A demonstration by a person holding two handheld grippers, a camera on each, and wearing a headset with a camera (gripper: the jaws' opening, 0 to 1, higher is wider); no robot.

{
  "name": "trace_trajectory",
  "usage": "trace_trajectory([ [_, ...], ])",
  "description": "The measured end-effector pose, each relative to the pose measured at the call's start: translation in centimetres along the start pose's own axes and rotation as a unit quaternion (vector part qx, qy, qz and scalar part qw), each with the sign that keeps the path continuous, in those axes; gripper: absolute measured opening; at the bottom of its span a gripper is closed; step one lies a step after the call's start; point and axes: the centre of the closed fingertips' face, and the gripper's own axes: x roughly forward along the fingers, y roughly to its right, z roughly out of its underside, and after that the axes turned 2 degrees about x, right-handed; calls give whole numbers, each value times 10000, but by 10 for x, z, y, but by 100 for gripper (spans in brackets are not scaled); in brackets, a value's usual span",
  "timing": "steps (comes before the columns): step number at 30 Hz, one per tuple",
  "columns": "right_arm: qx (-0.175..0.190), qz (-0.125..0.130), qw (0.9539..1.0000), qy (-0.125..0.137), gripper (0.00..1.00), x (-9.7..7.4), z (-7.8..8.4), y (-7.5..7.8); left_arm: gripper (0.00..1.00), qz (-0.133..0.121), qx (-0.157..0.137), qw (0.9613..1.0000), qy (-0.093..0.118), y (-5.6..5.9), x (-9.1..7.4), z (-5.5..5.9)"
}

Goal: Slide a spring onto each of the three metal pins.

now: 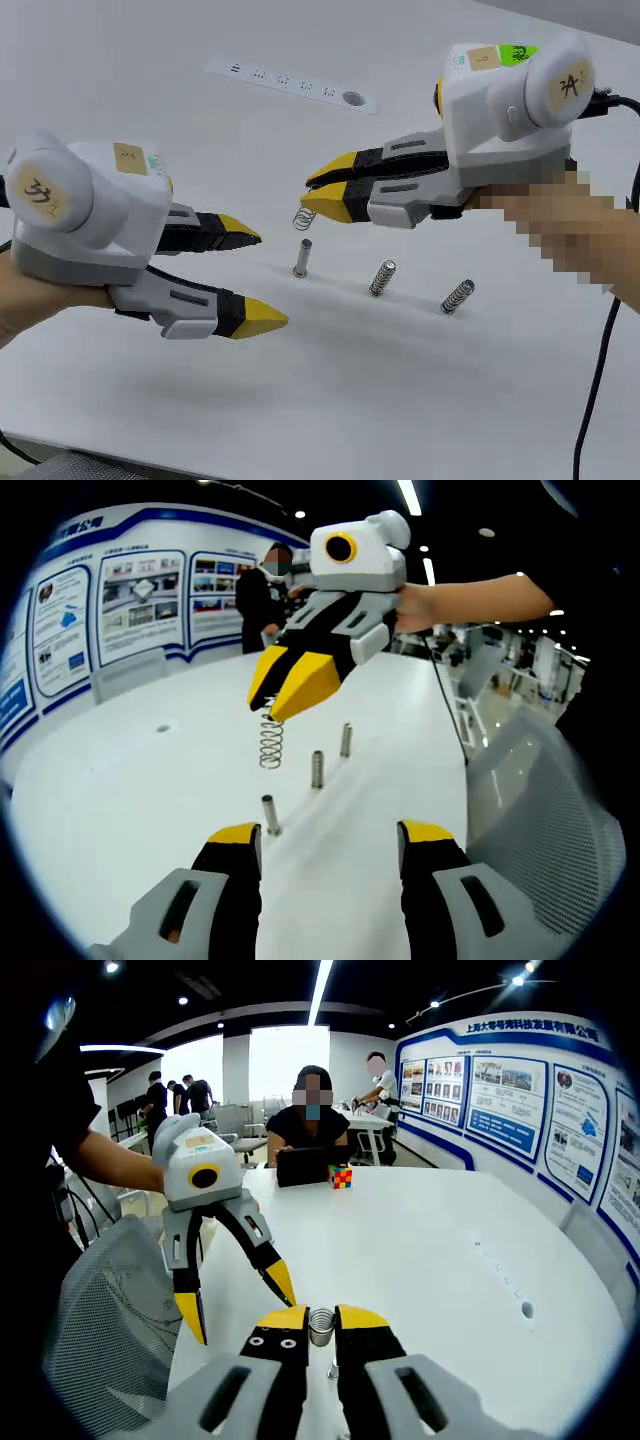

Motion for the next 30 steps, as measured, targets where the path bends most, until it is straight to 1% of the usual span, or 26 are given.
trace_trajectory([
  [1,69,56,10000,-29,10,2,5,8,58,-21,-27,10000,7,-1,0,0],
  [2,65,89,9999,-57,10,3,7,12,60,-32,-40,10000,11,-2,-1,0],
  [6,128,205,9995,-204,10,10,18,20,67,-80,-98,9999,20,-5,-2,1],
  [9,204,207,9990,-331,10,18,28,20,71,-114,-117,9999,14,-7,-3,2],
  [13,225,134,9984,-503,10,28,39,16,74,-153,-159,9998,23,-9,-4,2],
  [15,253,123,9981,-544,10,31,44,15,74,-174,-167,9997,7,-10,-6,4],
  [18,249,121,9978,-605,10,34,48,14,75,-191,-206,9996,17,-11,-8,5],
  [19,239,120,9981,-547,10,34,46,14,75,-204,-207,9996,16,-12,-9,5],
  [20,352,95,9980,-525,10,35,44,14,75,-210,-227,9995,12,-12,-9,6],
  [21,242,108,9979,-590,10,34,45,14,75,-211,-234,9995,-5,-13,-9,7],
  [24,312,96,9978,-578,10,34,44,14,74,-214,-237,9995,-42,-13,-9,8],
  [27,372,77,9976,-574,10,34,44,12,73,-214,-251,9995,-28,-13,-8,7],
  [30,352,57,9976,-591,10,33,45,10,73,-213,-252,9994,-35,-13,-7,8],
])
